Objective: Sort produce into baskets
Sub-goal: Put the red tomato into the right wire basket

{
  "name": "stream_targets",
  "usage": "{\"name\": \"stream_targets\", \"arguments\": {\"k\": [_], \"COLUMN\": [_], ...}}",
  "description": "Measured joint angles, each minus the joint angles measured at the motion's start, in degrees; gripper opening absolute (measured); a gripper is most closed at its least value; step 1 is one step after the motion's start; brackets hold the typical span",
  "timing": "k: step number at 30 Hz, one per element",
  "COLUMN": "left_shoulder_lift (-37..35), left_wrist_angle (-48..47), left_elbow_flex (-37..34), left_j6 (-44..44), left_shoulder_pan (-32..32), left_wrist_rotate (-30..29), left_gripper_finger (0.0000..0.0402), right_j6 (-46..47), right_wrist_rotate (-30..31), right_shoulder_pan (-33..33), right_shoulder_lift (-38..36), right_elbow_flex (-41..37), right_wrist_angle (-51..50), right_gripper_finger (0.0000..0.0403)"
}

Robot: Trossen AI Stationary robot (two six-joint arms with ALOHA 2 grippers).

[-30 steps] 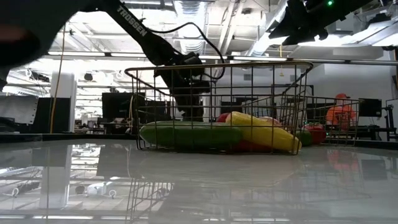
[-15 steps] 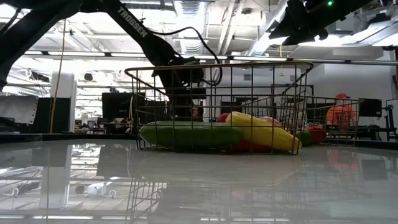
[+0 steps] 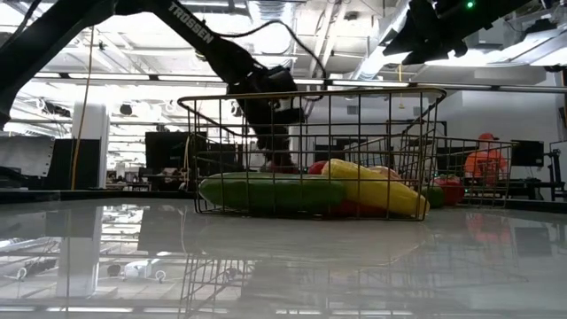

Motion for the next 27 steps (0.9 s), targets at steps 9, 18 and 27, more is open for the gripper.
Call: {"name": "stream_targets", "arguments": {"k": [9,18,27], "left_shoulder_lift": [0.0,0.1,0.3], "left_wrist_angle": [20.3,43.7,50.7], "left_elbow_flex": [1.1,1.1,1.1], "left_j6": [-10.4,-19.7,-18.7], "left_shoulder_pan": [-2.5,-5.8,-8.0], "left_wrist_rotate": [15.7,7.6,3.2], "left_gripper_finger": [0.0286,0.0286,0.0286], "right_j6": [0.0,0.0,-0.2], "right_wrist_rotate": [0.0,0.0,0.0], "right_shoulder_pan": [0.0,0.0,0.0], "right_shoulder_lift": [0.0,0.0,0.0], "right_elbow_flex": [0.0,0.0,0.0], "right_wrist_angle": [0.0,0.0,0.8], "right_gripper_finger": [0.0388,0.0388,0.0388]}}
